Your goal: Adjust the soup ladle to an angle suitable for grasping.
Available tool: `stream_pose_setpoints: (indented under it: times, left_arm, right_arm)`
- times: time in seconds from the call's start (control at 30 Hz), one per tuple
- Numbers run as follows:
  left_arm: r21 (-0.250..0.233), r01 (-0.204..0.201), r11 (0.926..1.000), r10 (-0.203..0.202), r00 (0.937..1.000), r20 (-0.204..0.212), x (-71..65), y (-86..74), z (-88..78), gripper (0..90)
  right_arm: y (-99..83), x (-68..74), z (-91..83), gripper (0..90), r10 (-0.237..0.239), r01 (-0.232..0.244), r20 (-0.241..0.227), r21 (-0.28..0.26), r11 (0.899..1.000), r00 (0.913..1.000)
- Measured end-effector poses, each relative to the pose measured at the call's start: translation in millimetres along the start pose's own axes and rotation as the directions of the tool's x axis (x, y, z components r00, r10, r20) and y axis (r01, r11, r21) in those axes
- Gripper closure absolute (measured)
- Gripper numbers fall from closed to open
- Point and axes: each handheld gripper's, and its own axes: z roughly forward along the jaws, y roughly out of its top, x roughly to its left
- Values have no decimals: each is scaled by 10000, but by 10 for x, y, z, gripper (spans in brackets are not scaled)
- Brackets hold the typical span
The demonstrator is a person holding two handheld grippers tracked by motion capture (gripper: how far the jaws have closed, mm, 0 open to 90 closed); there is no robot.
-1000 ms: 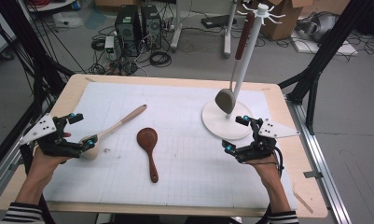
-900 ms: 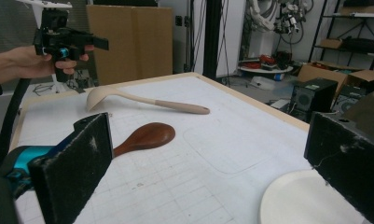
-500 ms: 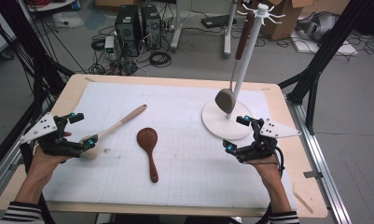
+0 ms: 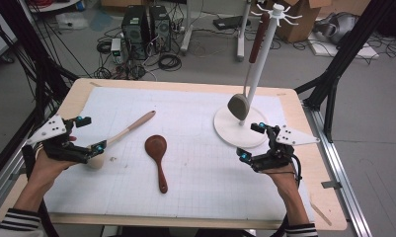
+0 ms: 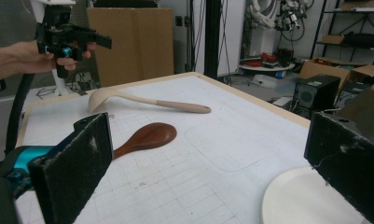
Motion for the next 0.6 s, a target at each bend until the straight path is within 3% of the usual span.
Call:
stream_pose_setpoints:
  times: [0.3, 0.6]
  left_arm:
    - [883, -556, 9945, 545, 9984, 145, -28, 242, 105, 17]
    - [1726, -653, 9828, 618, 9978, 251, 21, 419, 239, 17]
  right_arm:
    - [5, 15, 10, 3, -89, 89, 10, 10, 10000, 10000]
    - [12, 29, -17, 3, -44, 44, -5, -18, 10000, 10000]
